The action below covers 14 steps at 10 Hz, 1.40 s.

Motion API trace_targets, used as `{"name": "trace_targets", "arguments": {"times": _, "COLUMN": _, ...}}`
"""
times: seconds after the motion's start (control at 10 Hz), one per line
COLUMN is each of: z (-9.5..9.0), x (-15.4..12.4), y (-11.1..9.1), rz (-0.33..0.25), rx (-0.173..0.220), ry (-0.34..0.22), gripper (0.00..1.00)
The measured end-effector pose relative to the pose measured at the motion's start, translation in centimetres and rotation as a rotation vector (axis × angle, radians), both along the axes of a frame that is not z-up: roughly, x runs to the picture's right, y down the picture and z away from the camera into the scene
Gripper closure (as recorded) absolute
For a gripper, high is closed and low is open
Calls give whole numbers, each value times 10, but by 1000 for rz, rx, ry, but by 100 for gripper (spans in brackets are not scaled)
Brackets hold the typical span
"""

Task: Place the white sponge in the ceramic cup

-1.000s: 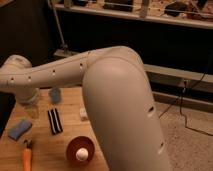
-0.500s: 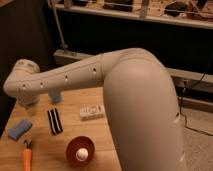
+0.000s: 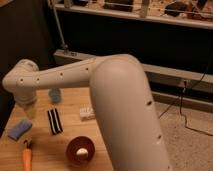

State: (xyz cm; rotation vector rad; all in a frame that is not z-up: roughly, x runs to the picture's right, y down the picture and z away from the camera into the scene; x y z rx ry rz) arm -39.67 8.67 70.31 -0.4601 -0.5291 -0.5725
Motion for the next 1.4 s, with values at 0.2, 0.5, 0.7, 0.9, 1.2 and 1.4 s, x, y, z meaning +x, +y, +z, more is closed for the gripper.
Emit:
{"name": "trace_targets", "arguments": {"times": 0.2, "z": 9, "x": -26, "y": -1, "rz": -80, "rx": 11, "ry": -2, "gripper": 35}}
{"name": "trace_targets", "arguments": {"times": 0.5, "z": 20, "x": -62, "y": 12, "rz": -158, "rx": -1, "ry": -18, "gripper": 35}}
{"name": "trace_targets", "arguments": {"times": 0.7, "z": 24, "x": -79, "y": 24, "rz": -195, "rx": -17, "ry": -56, "gripper": 35}}
{"name": "trace_targets", "arguments": {"times": 0.9, "z": 28, "x": -87, "y": 31, "rz": -227, "rx": -25, "ry": -101, "gripper": 35}}
{"name": "trace_targets", "arguments": {"times": 1.2, "z": 42, "x": -87, "y": 37, "rz": -245, "rx": -48, "ry": -104, "gripper": 35}}
{"name": "trace_targets", "arguments": {"times": 1.4, "z": 54, "x": -91, "y": 53, "rz": -272, "rx": -69, "ry": -82, "gripper": 35}}
